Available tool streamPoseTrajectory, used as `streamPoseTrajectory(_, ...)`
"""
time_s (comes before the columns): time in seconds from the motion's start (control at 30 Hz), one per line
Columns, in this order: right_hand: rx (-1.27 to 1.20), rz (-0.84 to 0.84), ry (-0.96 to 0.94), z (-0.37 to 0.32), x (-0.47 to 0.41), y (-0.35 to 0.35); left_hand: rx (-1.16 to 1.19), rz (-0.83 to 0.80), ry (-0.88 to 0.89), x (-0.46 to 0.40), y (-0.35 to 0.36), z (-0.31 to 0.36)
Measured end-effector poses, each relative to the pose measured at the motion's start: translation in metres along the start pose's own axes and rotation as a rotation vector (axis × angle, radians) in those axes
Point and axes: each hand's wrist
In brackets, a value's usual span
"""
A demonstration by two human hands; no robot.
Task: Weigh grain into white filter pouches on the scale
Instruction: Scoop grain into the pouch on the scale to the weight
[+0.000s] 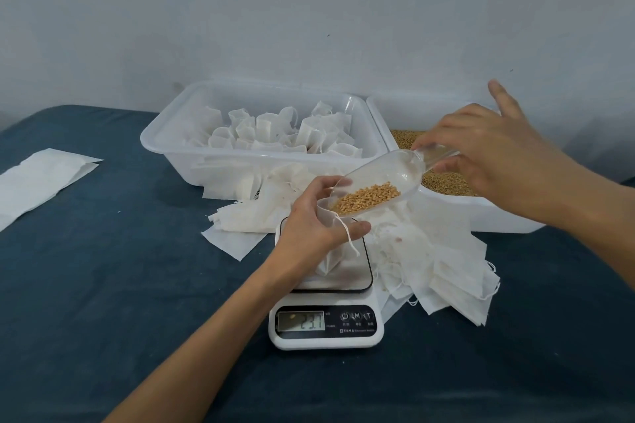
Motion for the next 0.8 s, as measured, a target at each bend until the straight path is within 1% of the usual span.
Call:
streamPoseTrajectory(0.57, 0.024, 0.021, -0.014, 0.0012, -0.0005, 0.0011, 0.017, -0.019, 0.002, 0.0000, 0.0003, -0.0008)
streamPoseTrajectory(0.8, 0.025, 0.005, -0.013, 0.0003, -0.0001, 0.0008, 0.017, -0.025, 0.005, 0.0003, 0.0005, -0.0009)
Point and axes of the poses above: each hand's wrist, its own x-axis away from the middle knuckle, its own y-axis out of the palm, z = x × y, and after that the axes turned 4 degrees about -x, right-handed
